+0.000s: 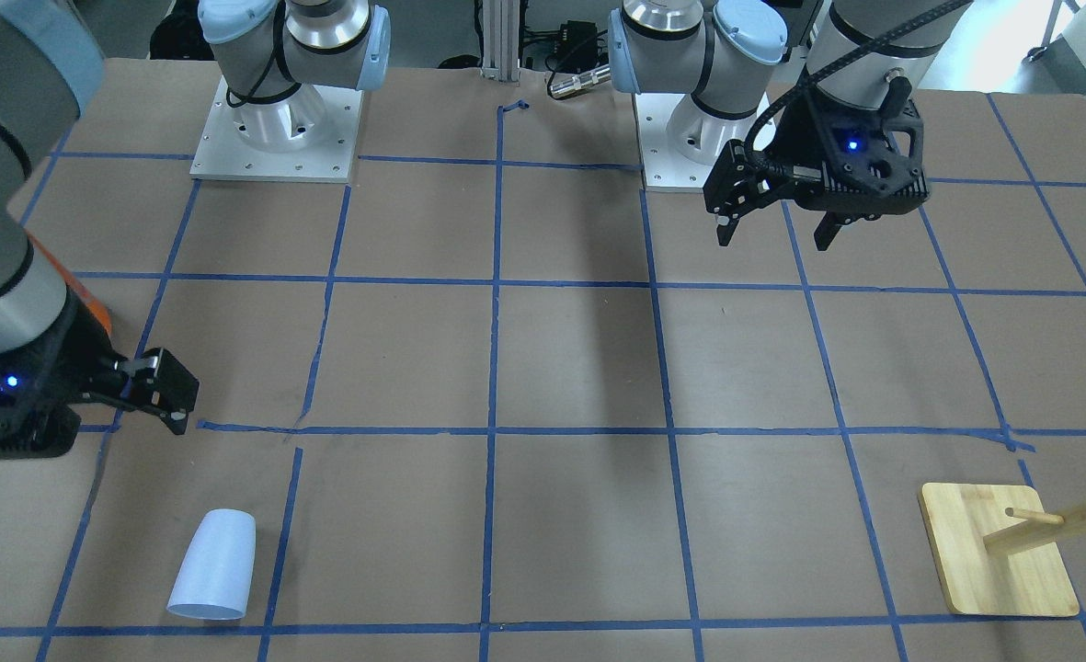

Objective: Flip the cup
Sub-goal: 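Lower the right gripper onto the upside-down pale blue cup and grasp it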

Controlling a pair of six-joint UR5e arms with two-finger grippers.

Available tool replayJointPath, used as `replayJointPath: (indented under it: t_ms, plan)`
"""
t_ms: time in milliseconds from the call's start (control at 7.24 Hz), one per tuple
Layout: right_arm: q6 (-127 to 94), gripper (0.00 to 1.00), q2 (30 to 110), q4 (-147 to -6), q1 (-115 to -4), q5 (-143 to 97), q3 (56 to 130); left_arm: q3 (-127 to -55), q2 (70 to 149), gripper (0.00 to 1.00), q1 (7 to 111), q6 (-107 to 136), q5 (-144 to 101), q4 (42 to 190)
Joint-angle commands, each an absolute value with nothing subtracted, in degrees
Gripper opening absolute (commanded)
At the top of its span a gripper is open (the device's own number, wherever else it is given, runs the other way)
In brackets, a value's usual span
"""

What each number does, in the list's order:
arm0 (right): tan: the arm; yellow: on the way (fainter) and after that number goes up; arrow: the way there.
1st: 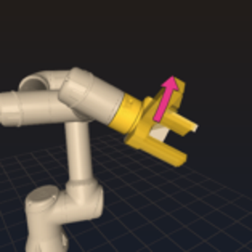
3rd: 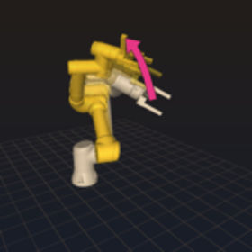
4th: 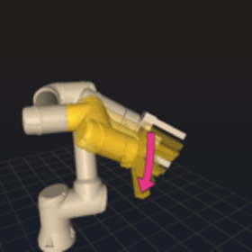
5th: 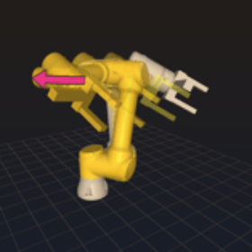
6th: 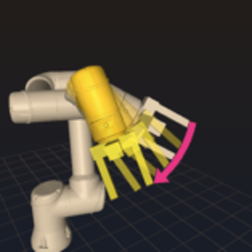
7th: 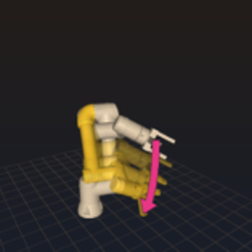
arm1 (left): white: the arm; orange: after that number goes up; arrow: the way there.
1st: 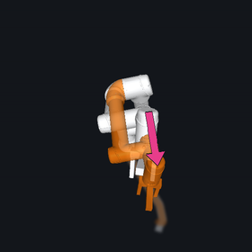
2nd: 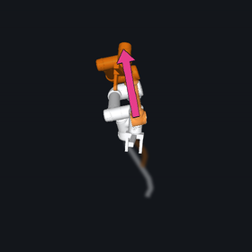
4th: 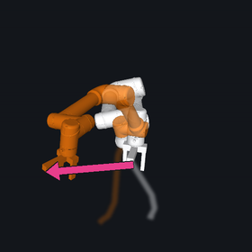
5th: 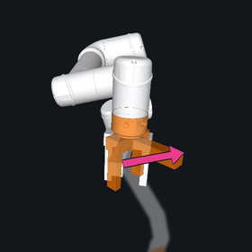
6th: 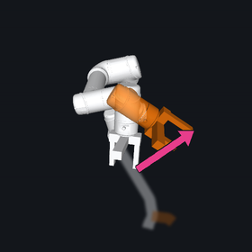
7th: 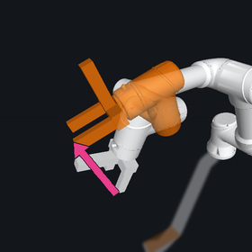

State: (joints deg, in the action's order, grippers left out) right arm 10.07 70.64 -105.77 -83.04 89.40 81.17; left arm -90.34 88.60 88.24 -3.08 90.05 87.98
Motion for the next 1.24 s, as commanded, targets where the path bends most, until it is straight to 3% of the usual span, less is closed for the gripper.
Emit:
replayJointPath:
  t_ms: [0, 415, 967, 1106]
  plan:
    - [9.67, 1.00, 60.95, -115.35, -82.88, 87.98, 81.12, -90.35, 88.59, 1.00, 88.24, -3.08, 90.09, 87.98]
    - [7.56, 1.00, 53.37, -122.51, -83.93, 87.80, 81.12, -90.35, 88.59, 1.00, 88.24, -3.08, 90.00, 87.98]
    - [7.56, 0.99, 49.66, -126.65, -84.02, 87.72, 81.04, -90.35, 88.68, 1.00, 88.24, -3.08, 90.00, 87.98]
    - [7.56, 0.88, 49.75, -126.65, -84.02, 87.71, 81.04, -90.35, 88.68, 1.00, 88.24, -3.08, 90.00, 87.98]
